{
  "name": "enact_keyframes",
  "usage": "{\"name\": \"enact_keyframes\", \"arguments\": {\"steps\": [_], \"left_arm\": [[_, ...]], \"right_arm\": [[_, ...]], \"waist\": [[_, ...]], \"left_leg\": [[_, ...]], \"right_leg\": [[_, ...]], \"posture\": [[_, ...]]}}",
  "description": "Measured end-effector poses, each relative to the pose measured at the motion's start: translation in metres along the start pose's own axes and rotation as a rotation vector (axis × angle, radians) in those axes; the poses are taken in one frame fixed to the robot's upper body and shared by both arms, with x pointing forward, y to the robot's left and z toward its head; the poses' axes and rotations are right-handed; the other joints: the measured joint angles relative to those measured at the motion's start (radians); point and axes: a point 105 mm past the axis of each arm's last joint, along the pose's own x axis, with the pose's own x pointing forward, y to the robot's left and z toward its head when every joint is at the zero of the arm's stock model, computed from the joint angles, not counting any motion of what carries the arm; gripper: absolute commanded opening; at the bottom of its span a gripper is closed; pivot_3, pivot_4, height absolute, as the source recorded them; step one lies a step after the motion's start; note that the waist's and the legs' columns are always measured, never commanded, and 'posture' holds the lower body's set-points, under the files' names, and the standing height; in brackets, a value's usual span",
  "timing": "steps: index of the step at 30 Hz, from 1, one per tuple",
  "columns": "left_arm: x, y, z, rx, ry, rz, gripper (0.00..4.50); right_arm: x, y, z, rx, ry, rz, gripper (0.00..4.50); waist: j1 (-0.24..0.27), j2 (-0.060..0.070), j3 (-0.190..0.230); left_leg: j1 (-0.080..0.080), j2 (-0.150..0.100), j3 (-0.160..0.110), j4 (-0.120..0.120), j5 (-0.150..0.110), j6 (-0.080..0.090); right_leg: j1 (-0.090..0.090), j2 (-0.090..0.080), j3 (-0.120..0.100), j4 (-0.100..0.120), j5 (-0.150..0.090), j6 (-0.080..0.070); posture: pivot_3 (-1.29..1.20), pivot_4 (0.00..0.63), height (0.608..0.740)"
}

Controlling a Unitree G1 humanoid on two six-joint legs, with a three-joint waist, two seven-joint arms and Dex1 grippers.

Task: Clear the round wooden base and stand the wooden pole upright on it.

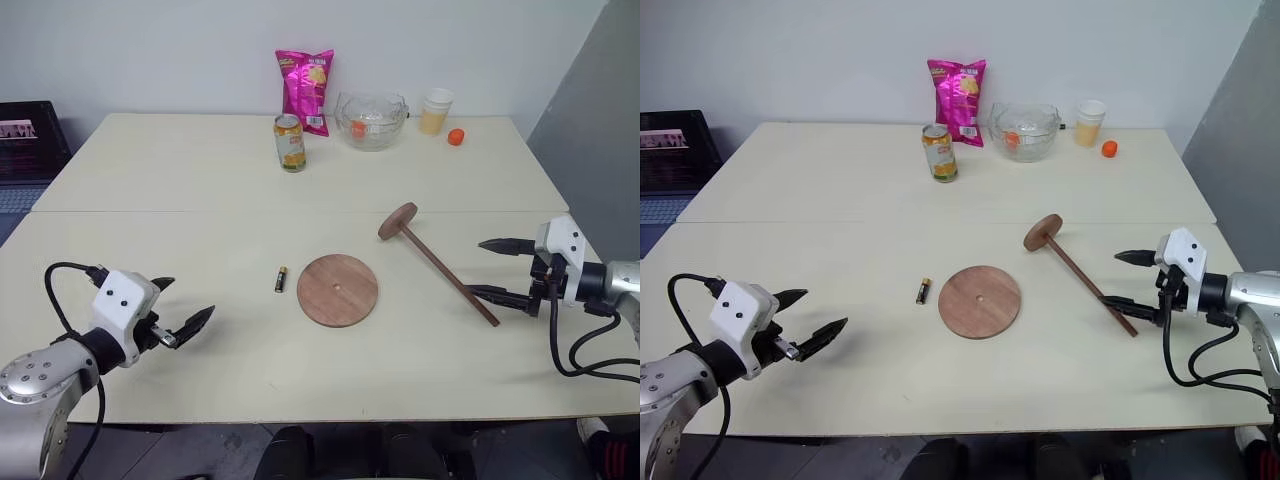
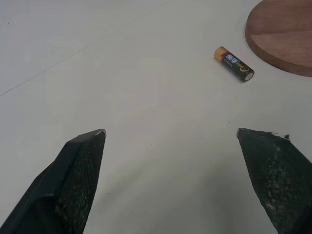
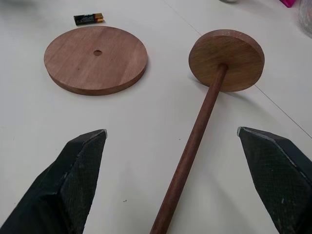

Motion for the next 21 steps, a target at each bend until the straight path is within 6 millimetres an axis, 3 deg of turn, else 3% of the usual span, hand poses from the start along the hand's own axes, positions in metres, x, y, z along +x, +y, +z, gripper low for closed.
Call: {"name": "enact_keyframes", "arguments": {"steps": [11, 21], "left_arm": [[-0.002, 0.003, -0.001, 0.019, 0.035, -0.01, 4.48], [0.003, 0.014, 0.025, 0.041, -0.07, 0.022, 4.48]], "right_arm": [[0.0, 0.0, 0.0, -0.004, -0.005, -0.005, 4.5], [0.006, 0.007, 0.005, -0.008, -0.039, -0.003, 4.5]], "waist": [[0.0, 0.0, 0.0], [0.0, 0.0, 0.0]], "left_leg": [[0.0, 0.0, 0.0, 0.0, 0.0, 0.0], [0.0, 0.0, 0.0, 0.0, 0.0, 0.0]], "right_leg": [[0.0, 0.0, 0.0, 0.0, 0.0, 0.0], [0.0, 0.0, 0.0, 0.0, 0.0, 0.0]], "posture": [[0.0, 0.15, 0.74], [0.0, 0.15, 0.74]]}}
